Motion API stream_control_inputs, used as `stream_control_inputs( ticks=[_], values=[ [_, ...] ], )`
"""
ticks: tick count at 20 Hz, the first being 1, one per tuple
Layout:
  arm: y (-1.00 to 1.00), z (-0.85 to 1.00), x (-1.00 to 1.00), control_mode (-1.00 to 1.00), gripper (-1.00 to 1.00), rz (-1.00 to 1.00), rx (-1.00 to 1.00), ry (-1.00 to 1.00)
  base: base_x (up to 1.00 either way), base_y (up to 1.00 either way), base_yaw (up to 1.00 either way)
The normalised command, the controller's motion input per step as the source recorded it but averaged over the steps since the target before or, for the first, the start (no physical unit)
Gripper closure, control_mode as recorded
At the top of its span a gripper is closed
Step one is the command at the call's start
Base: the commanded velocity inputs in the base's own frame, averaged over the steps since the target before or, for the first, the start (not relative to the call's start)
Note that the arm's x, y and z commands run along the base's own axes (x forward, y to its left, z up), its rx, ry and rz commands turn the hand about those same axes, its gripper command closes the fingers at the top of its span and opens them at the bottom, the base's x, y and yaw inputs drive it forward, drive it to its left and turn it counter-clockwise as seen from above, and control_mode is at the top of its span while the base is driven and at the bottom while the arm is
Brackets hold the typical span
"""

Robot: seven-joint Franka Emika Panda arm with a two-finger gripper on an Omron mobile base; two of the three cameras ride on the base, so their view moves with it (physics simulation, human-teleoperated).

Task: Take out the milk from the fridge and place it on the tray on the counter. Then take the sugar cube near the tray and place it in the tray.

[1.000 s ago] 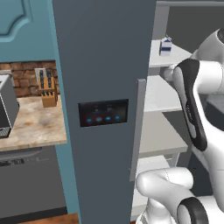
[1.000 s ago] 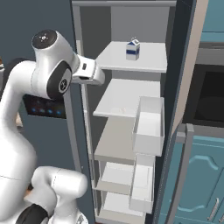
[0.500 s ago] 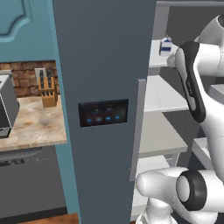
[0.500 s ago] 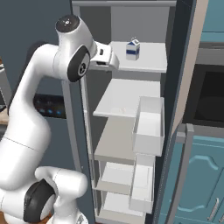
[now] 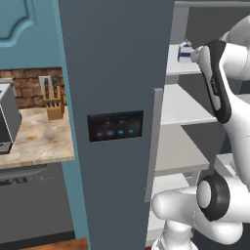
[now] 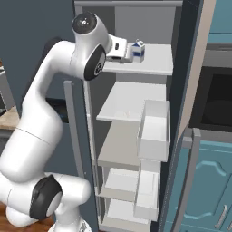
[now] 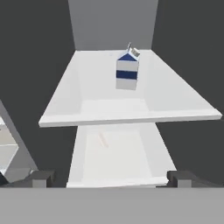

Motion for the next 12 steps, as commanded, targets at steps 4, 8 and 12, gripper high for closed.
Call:
stream_control_inputs(
  ticks=[4, 8, 12],
  values=[
    [-0.12, 0.07, 0.39, -1.0, -1.0, 0.0, 0.0, -0.12, 0.0, 0.0, 0.0],
    [-0.15, 0.06, 0.57, -1.0, -1.0, 0.0, 0.0, 0.02, 0.0, 0.0, 0.0],
    [-0.19, 0.02, 0.57, -1.0, -1.0, 0.0, 0.0, 0.04, 0.0, 0.0, 0.0]
  ],
)
